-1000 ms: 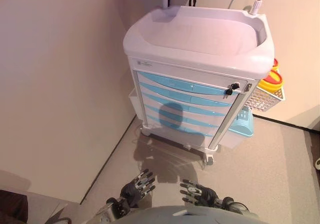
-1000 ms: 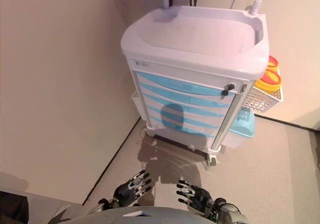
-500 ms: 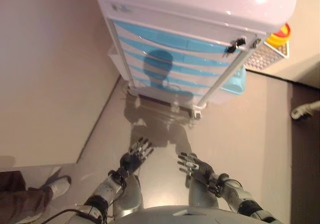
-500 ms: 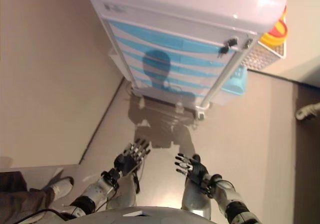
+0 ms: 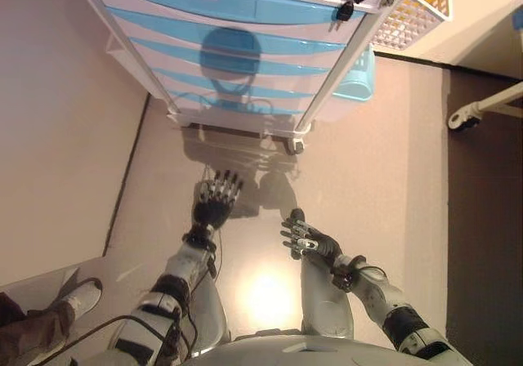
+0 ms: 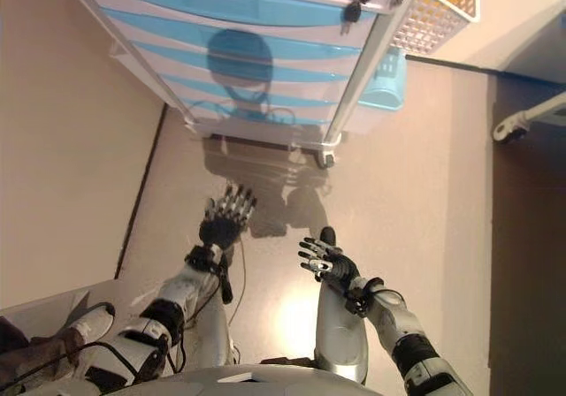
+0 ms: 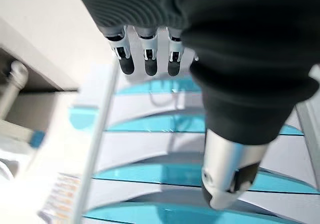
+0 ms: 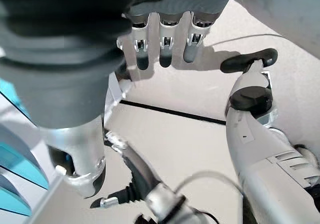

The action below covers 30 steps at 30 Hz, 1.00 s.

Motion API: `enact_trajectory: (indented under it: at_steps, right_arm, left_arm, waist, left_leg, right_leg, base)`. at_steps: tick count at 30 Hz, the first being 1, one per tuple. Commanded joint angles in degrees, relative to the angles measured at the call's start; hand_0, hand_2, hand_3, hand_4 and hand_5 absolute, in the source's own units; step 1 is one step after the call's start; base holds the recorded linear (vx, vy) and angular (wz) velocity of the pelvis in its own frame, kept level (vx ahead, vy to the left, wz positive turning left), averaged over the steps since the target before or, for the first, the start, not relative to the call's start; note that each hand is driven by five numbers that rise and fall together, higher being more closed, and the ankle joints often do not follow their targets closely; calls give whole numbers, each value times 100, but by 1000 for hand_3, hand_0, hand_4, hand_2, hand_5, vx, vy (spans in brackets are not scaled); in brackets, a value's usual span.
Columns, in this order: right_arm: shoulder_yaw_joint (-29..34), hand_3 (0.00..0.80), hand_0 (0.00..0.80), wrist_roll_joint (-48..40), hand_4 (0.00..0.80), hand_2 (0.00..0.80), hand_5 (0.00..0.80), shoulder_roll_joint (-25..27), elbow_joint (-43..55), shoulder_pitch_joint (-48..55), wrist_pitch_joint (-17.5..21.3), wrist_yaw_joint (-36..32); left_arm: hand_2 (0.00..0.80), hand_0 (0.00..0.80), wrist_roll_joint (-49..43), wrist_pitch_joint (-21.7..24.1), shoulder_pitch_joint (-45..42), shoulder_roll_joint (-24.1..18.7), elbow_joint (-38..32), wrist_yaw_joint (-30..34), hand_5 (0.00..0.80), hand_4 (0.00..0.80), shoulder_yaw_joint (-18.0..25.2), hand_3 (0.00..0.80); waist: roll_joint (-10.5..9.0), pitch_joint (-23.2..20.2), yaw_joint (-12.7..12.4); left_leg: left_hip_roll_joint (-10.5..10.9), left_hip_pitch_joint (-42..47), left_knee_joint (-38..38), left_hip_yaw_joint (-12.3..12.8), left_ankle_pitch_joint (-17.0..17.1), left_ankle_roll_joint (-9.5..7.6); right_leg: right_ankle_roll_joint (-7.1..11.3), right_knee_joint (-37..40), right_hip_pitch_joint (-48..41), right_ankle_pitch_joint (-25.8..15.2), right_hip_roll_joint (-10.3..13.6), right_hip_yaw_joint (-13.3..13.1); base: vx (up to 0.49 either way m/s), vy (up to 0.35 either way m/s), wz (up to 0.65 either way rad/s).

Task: Open the drawer and pick up the medicine

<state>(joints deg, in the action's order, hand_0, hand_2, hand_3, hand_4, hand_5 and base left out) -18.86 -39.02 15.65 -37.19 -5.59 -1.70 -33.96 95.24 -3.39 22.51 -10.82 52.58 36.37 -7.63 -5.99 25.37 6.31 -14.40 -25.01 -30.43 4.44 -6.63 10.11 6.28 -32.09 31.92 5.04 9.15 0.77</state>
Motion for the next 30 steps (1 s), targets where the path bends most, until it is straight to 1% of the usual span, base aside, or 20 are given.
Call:
enact_trajectory:
  at_steps: [1,5,8,11,13,15,19,21,22,24,30]
  right_arm:
    - [-482,0,0,-171,0,0,0,231,130,641,-369,41]
    - [-636,0,0,-284,0,0,0,333,253,716,-333,-47]
    - [-783,0,0,-401,0,0,0,400,340,790,-267,-102]
    - [-906,0,0,-434,0,0,0,454,431,883,-172,-149]
    - [-988,0,0,-455,0,0,0,512,452,991,-11,-240]
    - [-1019,0,0,-482,0,0,0,545,457,1075,64,-335]
    - [-1081,0,0,-508,0,0,0,587,467,1200,182,-430]
    - [-1089,0,0,-546,0,0,0,589,434,1231,237,-486]
    - [-1115,0,0,-557,0,0,0,594,406,1281,307,-535]
    - [-1144,0,0,-546,0,0,0,594,384,1315,390,-569]
    - [-1207,0,0,-616,0,0,0,593,422,1379,436,-597]
  left_arm:
    - [0,0,587,64,251,-226,-250,18,0,0,207,0]
    - [0,0,1086,26,971,-624,-64,-75,0,0,438,0]
    - [0,0,1308,141,1517,-938,-5,-206,0,0,492,0]
    - [0,0,1513,219,1976,-1223,83,-337,0,0,499,0]
    - [0,0,1650,356,2363,-1485,156,-503,0,0,519,0]
    - [0,0,1678,477,2685,-1669,226,-600,0,0,485,0]
    - [0,0,1574,720,3077,-1901,170,-768,0,0,365,0]
    - [0,0,1575,753,3184,-1964,152,-811,0,0,345,0]
    - [0,0,1592,754,3330,-2074,131,-826,0,0,331,0]
    - [0,0,1509,853,3480,-2167,52,-933,0,0,281,0]
    - [0,0,1286,1127,3961,-2460,-41,-1137,0,0,98,0]
  waist:
    - [-176,46,174]
    - [-328,116,286]
    - [-452,165,354]
    - [-536,206,427]
    - [-596,241,493]
    - [-643,270,555]
    - [-691,306,615]
    - [-700,317,626]
    - [-710,328,650]
    - [-720,348,664]
    - [-763,372,690]
  left_leg:
    - [244,-493,-714,109,-303,-731]
    - [182,-705,-857,73,-319,-729]
    - [148,-814,-922,15,-310,-716]
    - [103,-868,-954,8,-311,-708]
    - [43,-901,-996,16,-311,-688]
    - [-3,-931,-1044,19,-308,-671]
    - [-114,-941,-1046,68,-301,-633]
    - [-131,-943,-1039,72,-289,-617]
    - [-160,-922,-993,80,-262,-600]
    - [-182,-919,-963,75,-228,-579]
    - [-217,-897,-900,66,-224,-567]
  right_leg:
    - [-133,-140,149,-61,-313,227]
    - [-162,-196,293,-75,-407,259]
    - [-186,-168,350,-117,-487,282]
    - [-212,-112,376,-162,-545,317]
    - [-233,-78,390,-178,-587,354]
    - [-260,-44,392,-197,-623,377]
    - [-302,46,371,-231,-658,454]
    - [-311,87,359,-240,-671,459]
    - [-330,160,328,-254,-696,462]
    - [-351,230,302,-275,-717,464]
    - [-384,428,198,-340,-787,483]
  base:
    - [21,-58,-16]
    - [21,-75,-5]
    - [17,-98,-4]
    - [4,-81,-4]
    - [-2,-73,-5]
    - [1,-64,-4]
    - [3,-56,0]
    - [7,-41,3]
    - [13,-45,5]
    - [15,-40,2]
    - [9,-19,2]
